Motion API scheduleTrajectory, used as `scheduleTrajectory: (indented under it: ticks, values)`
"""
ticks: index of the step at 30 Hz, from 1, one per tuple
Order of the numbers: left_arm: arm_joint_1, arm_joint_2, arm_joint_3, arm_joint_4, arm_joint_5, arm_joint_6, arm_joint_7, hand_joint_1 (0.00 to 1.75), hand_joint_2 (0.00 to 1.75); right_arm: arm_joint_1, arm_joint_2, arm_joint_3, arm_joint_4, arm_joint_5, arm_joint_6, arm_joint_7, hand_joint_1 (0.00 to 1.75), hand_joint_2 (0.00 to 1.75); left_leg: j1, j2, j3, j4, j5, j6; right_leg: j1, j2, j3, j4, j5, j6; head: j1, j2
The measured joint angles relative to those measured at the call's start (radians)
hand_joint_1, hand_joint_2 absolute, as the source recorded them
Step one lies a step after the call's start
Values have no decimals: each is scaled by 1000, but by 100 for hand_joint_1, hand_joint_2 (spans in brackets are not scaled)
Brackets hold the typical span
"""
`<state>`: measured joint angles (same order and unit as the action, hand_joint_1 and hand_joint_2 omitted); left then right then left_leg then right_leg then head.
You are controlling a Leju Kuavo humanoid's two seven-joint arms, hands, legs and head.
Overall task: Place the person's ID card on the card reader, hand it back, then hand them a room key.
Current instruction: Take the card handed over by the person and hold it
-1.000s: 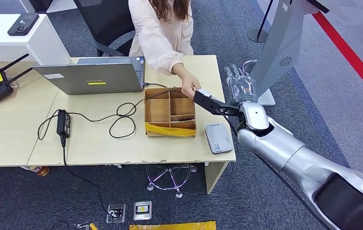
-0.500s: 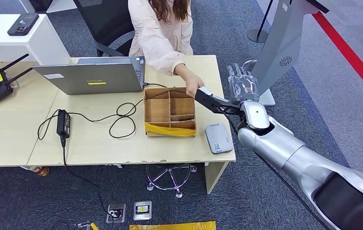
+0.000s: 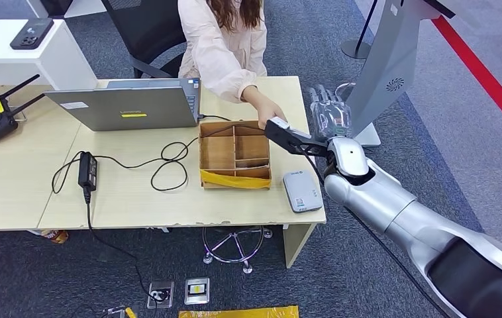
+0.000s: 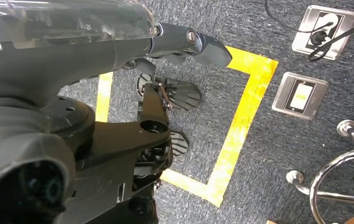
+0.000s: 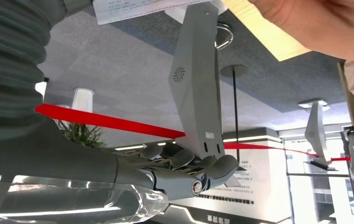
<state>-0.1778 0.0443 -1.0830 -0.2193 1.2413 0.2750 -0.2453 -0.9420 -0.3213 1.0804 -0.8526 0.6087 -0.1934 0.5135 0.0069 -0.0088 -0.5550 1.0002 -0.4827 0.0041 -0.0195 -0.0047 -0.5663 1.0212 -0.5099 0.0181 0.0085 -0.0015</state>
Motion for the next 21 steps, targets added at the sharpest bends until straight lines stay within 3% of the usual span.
scheduleTrajectory:
  ticks: [3, 21]
  values:
    - [0, 0, 0, 0, 0, 0, 0, 0, 0, -1, 14, -9, 0, -6, 10, -13, 175, 175, 0, 0, 0, 0, 0, 0, 0, 0, 0, 0, 0, 0, 0, 0]
    - [5, 4, 0, 6, 3, 3, 0, 0, 0, -2, 44, -30, 10, -38, 47, -36, 175, 175, 0, 0, 0, 0, 0, 0, 0, 0, 0, 0, 0, 0, 0, 0]
